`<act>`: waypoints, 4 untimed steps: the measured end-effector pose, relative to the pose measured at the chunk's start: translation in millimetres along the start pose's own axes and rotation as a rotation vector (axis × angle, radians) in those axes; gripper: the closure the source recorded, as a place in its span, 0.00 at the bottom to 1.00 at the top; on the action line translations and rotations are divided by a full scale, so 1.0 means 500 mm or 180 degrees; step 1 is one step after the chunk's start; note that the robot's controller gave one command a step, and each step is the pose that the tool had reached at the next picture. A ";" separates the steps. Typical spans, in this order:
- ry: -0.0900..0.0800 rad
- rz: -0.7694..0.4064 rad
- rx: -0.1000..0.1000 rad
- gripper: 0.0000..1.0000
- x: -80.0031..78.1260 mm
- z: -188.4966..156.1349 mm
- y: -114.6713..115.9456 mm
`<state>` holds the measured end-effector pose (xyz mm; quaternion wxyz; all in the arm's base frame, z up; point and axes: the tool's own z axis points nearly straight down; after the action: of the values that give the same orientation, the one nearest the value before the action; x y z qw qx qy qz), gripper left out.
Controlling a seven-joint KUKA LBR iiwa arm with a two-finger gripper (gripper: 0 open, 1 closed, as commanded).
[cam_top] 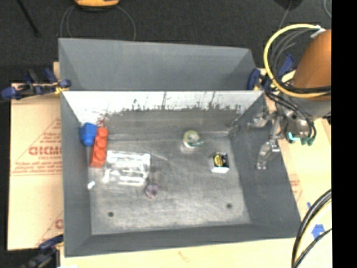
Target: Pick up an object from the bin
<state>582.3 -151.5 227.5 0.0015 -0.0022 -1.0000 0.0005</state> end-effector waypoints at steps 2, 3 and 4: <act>-0.0031 -0.1315 0.0012 1.00 -0.138 0.288 0.048; -0.0031 -0.1317 0.0011 0.00 -0.138 0.289 0.048; -0.0027 -0.1626 0.0008 0.00 -0.139 0.295 0.158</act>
Offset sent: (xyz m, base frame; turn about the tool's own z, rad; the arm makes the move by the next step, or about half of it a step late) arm 0.0667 0.0256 -0.1468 -0.4139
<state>651.6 -72.7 79.6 -0.0027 0.2506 -0.9681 0.0014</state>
